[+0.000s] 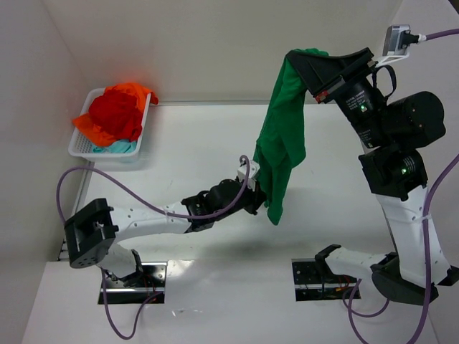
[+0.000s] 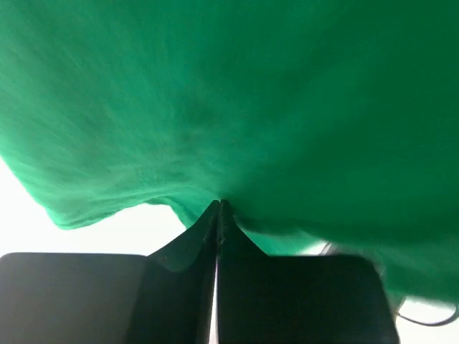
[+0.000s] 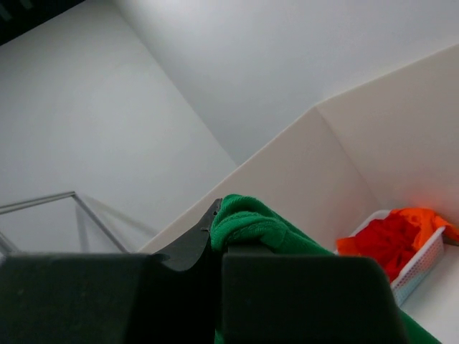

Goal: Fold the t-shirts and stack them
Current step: Move the tshirt to the center of the board

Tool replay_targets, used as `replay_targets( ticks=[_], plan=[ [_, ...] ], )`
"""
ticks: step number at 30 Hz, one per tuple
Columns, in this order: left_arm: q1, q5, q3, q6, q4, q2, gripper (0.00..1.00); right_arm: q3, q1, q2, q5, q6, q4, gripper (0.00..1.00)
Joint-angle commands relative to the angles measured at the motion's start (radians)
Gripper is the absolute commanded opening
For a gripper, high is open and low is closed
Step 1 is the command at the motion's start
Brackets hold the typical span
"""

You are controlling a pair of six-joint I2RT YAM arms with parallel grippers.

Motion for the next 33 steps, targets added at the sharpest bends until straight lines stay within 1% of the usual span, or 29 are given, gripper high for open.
replay_targets(
  ticks=[1, 4, 5, 9, 11, 13, 14, 15, 16, 17, 18, 19, 21, 22, 26, 28, 29, 32, 33],
  plan=[
    [-0.004, -0.13, 0.019, -0.019, -0.007, -0.11, 0.0, -0.037, 0.0, -0.055, 0.087, -0.046, 0.002, 0.0],
    [-0.004, -0.221, -0.004, -0.019, -0.085, -0.225, 0.0, -0.074, 0.0, -0.065, 0.133, -0.057, -0.009, 0.0],
    [-0.004, -0.274, -0.025, -0.019, -0.098, -0.295, 0.0, -0.074, 0.0, -0.065, 0.133, -0.067, -0.018, 0.0],
    [-0.004, -0.387, -0.068, -0.019, -0.16, -0.465, 0.0, -0.124, 0.0, -0.074, 0.123, -0.058, -0.018, 0.0],
    [-0.004, -0.387, -0.082, 0.006, -0.182, -0.536, 0.0, -0.152, 0.0, -0.065, 0.113, -0.046, -0.008, 0.0],
    [-0.004, -0.369, -0.091, 0.024, -0.22, -0.55, 0.02, -0.171, 0.0, -0.065, 0.089, -0.037, 0.015, 0.0],
    [-0.004, -0.353, -0.091, 0.024, -0.233, -0.561, 0.07, -0.183, 0.0, -0.055, 0.075, -0.026, 0.015, 0.0],
    [-0.004, -0.291, -0.091, 0.058, -0.233, -0.561, 0.17, -0.183, 0.0, -0.043, 0.075, -0.026, 0.027, 0.0],
    [-0.004, -0.263, -0.091, 0.058, -0.233, -0.561, 0.31, -0.183, 0.0, -0.034, 0.064, -0.026, 0.028, 0.0],
    [-0.004, -0.232, -0.1, 0.07, -0.233, -0.538, 0.57, -0.174, 0.0, -0.034, 0.064, -0.026, 0.028, 0.0],
    [-0.004, -0.206, -0.1, 0.07, -0.233, -0.524, 0.68, -0.174, 0.0, -0.02, 0.055, -0.017, 0.028, 0.0],
    [-0.004, -0.189, -0.1, 0.07, -0.224, -0.507, 0.73, -0.163, 0.0, -0.006, 0.044, -0.017, 0.04, 0.0],
    [-0.004, -0.178, -0.1, 0.07, -0.213, -0.451, 0.79, -0.14, 0.0, 0.006, 0.035, -0.017, 0.04, 0.0],
    [-0.004, -0.178, -0.09, 0.07, -0.202, -0.432, 0.8, -0.111, 0.0, 0.023, 0.035, -0.017, 0.04, 0.0],
    [-0.004, -0.178, -0.065, 0.07, -0.159, -0.325, 0.8, -0.057, 0.0, 0.057, 0.001, -0.017, 0.04, 0.0],
    [-0.004, -0.212, -0.048, 0.07, -0.139, -0.288, 0.8, -0.034, 0.0, 0.066, -0.014, -0.005, 0.052, 0.0],
    [-0.004, -0.258, -0.039, 0.081, -0.139, -0.254, 0.8, -0.034, 0.0, 0.075, -0.029, 0.006, 0.064, 0.0],
    [-0.004, -0.325, -0.001, 0.081, -0.128, -0.201, 0.79, -0.034, 0.0, 0.075, -0.057, 0.015, 0.064, 0.0],
    [-0.004, -0.339, -0.001, 0.081, -0.119, -0.19, 0.76, -0.034, 0.0, 0.075, -0.057, 0.015, 0.064, 0.0]
  ],
)
